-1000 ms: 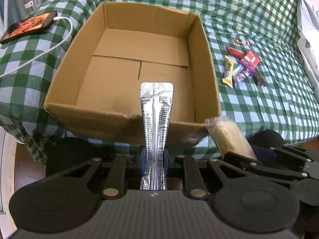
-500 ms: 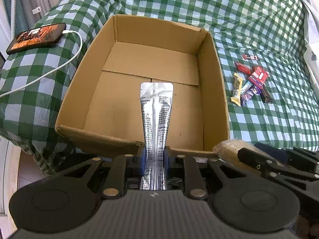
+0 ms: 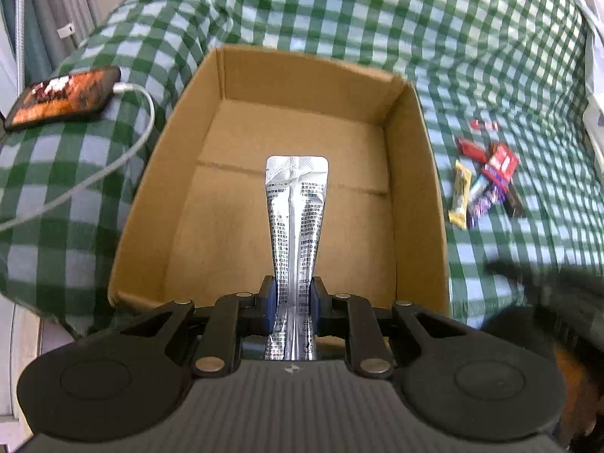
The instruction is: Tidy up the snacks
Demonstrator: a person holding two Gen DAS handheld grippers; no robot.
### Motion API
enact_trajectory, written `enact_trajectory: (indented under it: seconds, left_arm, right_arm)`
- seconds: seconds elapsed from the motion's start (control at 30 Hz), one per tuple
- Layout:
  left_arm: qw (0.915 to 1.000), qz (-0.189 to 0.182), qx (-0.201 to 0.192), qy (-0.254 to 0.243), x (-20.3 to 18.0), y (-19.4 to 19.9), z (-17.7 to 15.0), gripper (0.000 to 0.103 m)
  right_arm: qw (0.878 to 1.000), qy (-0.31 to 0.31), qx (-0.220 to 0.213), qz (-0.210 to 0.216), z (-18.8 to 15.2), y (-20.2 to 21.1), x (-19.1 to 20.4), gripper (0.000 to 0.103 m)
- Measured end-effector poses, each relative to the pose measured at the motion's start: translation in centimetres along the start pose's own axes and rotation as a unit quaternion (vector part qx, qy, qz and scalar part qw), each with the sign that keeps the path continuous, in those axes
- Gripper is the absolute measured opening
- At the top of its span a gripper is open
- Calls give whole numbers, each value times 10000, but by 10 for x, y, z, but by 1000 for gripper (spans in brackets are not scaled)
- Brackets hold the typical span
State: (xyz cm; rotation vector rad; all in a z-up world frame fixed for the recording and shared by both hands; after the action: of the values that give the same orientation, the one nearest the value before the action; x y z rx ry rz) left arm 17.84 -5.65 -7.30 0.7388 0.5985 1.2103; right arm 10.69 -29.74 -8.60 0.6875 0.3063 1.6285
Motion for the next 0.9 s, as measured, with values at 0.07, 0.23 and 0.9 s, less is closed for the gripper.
enact_trajectory:
  seconds: [0.07, 0.23, 0.9]
  left_arm:
    - [9999, 100, -59, 15, 5, -1, 7, 20]
    - [9997, 146, -46, 186, 13, -3, 14, 20]
    - [9996, 237, 117, 85, -6, -20, 30, 20]
  right_arm:
    - [9996, -75, 281, 44, -15, 2, -10, 4]
    - [9963, -271, 452, -682, -35, 3, -37, 50]
    - [9881, -399, 119, -1479, -8, -139, -137, 72]
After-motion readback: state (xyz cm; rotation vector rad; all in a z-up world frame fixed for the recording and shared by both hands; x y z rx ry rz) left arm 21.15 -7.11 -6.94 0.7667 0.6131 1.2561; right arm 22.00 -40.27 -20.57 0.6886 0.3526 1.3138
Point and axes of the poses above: each gripper's, at about its wrist camera, not at the fingertips, and y roughly against the way its jaws point, x to its left, z to its top, the point moved 2 cm from there along -y, roughly the way its jaws point, and after that the axes turned 10 degrees about -x, right-handed, at the moved point
